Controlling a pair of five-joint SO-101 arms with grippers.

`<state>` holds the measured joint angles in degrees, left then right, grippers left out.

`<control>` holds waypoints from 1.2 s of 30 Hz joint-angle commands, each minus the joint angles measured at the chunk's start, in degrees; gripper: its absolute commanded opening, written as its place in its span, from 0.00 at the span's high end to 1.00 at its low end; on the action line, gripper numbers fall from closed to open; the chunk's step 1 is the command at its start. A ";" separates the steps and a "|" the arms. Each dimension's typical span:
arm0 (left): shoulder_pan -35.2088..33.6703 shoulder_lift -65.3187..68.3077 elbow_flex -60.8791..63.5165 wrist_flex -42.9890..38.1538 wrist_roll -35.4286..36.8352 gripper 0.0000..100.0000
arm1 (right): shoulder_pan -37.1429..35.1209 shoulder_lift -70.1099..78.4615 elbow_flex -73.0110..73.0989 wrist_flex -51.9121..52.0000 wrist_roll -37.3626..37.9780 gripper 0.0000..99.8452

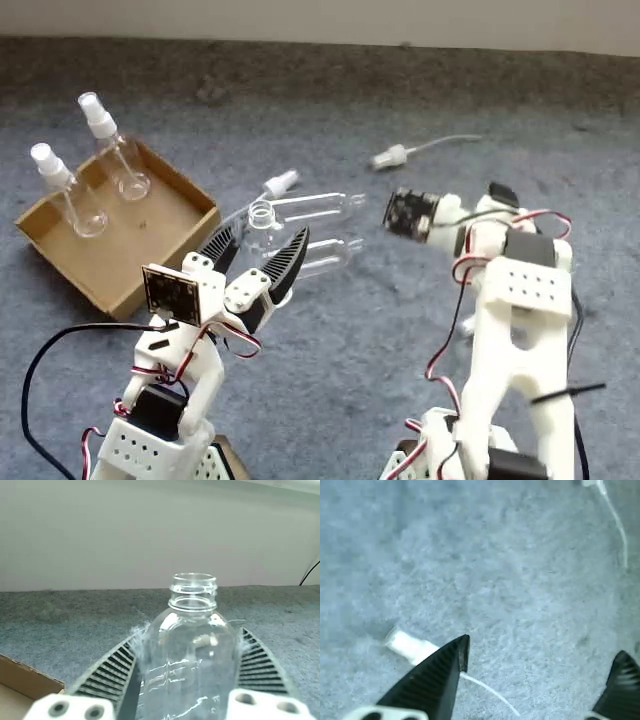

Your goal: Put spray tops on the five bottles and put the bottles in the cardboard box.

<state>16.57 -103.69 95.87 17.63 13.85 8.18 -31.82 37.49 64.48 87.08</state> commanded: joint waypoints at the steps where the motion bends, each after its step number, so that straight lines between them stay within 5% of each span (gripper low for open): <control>1: -0.75 -0.66 1.27 0.09 0.35 0.85 | 2.59 -7.34 3.82 2.33 6.86 0.61; 8: -0.48 -0.66 1.27 0.09 0.35 0.85 | 6.90 -9.98 12.88 -1.54 16.00 0.61; 17: -0.48 -0.66 1.27 0.09 0.35 0.85 | 8.13 -9.98 22.73 -11.56 16.88 0.61; 29: -0.40 -0.66 1.27 0.09 0.35 0.85 | 9.80 -9.98 28.00 -12.09 24.09 0.60; 36: -0.40 -0.66 1.27 0.18 0.35 0.85 | 8.84 -9.80 30.73 -24.75 24.18 0.60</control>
<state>16.57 -103.69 95.87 17.63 13.85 17.49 -40.09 67.03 44.26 110.55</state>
